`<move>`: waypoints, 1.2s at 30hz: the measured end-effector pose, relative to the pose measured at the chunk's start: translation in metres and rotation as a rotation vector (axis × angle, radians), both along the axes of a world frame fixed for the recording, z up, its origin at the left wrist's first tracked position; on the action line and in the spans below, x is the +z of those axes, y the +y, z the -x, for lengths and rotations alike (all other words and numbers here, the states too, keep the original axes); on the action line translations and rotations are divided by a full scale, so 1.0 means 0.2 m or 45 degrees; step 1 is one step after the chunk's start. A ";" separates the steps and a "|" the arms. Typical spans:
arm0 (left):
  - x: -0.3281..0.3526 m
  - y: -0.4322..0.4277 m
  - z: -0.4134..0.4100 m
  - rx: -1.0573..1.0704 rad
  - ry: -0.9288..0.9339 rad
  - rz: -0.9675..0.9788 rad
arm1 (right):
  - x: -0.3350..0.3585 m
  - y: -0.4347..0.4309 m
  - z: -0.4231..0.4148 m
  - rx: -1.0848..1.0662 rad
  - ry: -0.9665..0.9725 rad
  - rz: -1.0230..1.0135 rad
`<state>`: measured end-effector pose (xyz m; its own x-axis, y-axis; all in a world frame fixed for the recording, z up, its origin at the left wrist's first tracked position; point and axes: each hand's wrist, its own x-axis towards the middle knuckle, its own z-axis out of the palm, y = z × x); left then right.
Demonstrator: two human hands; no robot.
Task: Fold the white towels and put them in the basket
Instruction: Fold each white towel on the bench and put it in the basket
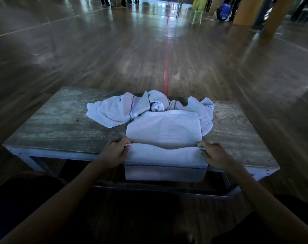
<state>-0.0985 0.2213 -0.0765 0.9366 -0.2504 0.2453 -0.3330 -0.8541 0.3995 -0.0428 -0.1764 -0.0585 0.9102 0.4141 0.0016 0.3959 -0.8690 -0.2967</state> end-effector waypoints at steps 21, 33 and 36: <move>0.11 -0.02 -0.04 0.272 -0.092 0.400 | 0.20 0.01 -0.03 0.020 -0.128 -0.276; 0.08 -0.04 -0.38 0.474 0.005 0.515 | 0.18 0.13 -0.40 -0.282 -0.082 -0.312; 0.06 -0.03 -0.43 0.467 0.060 0.461 | 0.15 0.13 -0.41 -0.351 -0.047 -0.302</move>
